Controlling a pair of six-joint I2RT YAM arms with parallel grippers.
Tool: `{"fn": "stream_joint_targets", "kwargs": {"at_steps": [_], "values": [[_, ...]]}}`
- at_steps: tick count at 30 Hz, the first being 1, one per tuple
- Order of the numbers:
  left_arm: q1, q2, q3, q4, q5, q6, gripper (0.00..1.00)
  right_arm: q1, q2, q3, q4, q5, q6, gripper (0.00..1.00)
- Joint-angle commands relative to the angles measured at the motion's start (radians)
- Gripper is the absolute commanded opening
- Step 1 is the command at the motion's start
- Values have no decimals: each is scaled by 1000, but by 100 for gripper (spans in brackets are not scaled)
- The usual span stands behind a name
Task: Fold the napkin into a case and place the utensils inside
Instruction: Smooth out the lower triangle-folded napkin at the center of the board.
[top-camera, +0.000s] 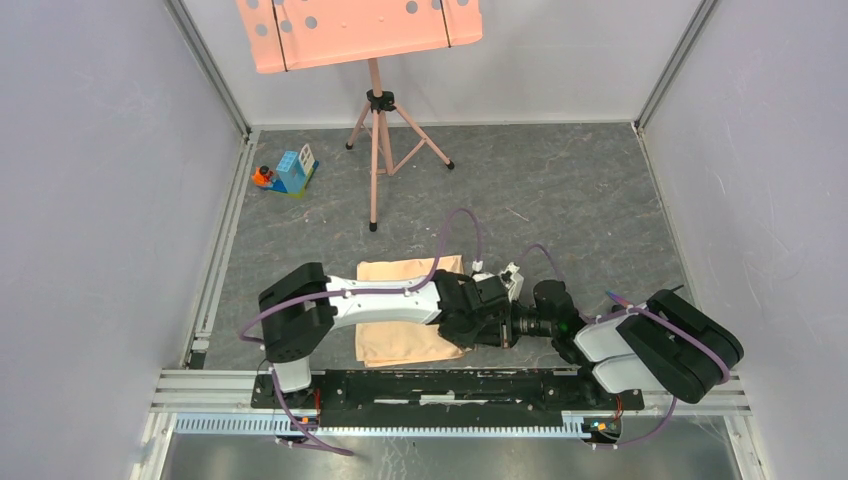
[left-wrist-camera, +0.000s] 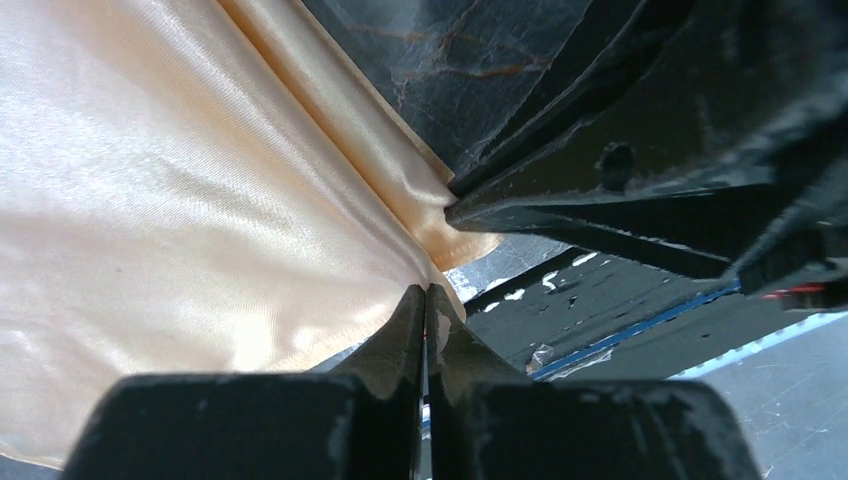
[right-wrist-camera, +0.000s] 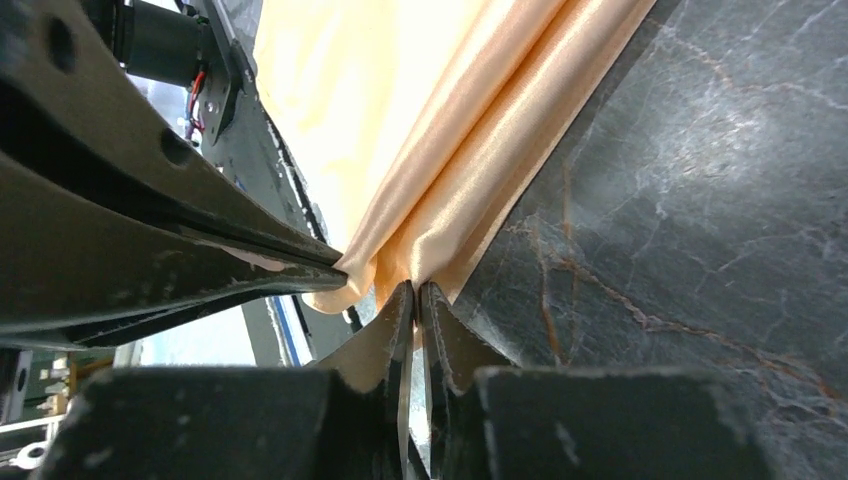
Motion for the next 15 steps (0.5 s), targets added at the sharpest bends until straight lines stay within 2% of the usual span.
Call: {"fn": "stream_joint_targets", "kwargs": {"at_steps": [1,5,15], "values": [[-3,-117,-43,125,-85,-60,4,12,6,-98,103,19,79,12],[-3,-129,-73,132,-98,-66,4,12,9,-120,161,34,116,13],[-4,-79,-49,149,-68,-51,3,12,41,-107,141,34,100,13]]}}
